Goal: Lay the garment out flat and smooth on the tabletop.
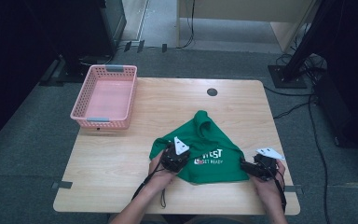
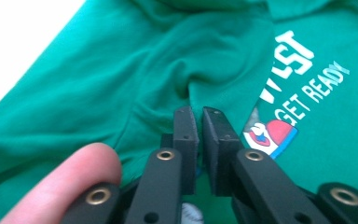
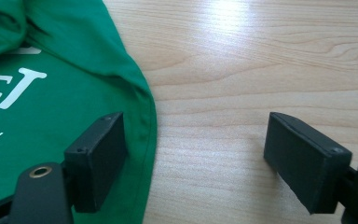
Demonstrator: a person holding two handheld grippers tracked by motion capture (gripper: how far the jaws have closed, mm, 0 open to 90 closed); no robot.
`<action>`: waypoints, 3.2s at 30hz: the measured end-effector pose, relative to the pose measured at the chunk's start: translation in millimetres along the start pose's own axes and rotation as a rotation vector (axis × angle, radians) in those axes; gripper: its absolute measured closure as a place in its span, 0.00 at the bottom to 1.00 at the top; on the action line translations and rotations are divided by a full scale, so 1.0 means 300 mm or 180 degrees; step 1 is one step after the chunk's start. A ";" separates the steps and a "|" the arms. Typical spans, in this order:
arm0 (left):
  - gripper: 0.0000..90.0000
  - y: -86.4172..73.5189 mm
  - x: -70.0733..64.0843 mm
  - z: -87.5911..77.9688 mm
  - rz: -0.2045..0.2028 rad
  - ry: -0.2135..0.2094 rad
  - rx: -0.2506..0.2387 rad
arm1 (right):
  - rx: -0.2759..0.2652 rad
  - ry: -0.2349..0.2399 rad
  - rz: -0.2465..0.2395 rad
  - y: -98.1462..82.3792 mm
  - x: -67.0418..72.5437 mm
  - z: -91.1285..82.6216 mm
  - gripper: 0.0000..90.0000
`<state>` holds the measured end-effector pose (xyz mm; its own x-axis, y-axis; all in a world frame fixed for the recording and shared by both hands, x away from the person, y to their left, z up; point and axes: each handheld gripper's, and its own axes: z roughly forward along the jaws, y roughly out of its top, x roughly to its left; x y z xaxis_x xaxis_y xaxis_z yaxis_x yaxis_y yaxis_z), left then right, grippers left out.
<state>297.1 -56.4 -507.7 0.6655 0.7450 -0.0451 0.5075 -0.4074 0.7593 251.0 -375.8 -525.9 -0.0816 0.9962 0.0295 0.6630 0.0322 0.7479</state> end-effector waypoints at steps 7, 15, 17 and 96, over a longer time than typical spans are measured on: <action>0.97 -0.032 0.188 -0.105 -0.0552 0.0250 -0.0198 | -0.0001 0.0000 -0.0001 0.000 0.000 0.000 0.23; 0.96 -0.104 0.393 -0.200 -0.1051 0.0596 -0.0236 | 0.0000 -0.0005 0.0005 0.000 0.000 0.000 0.23; 0.90 -0.107 0.406 -0.216 -0.1120 0.0609 -0.0293 | 0.0001 -0.0010 0.0009 0.001 0.000 0.001 0.23; 0.90 -0.078 0.335 -0.059 -0.1088 0.0262 -0.0312 | -0.0094 0.0708 -0.0599 0.175 0.345 0.113 0.99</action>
<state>342.4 37.3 -518.4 0.4181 0.8711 -0.2576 0.6354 -0.0777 0.7683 302.5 -268.3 -506.1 -0.3645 0.9307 0.0308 0.5992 0.2091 0.7728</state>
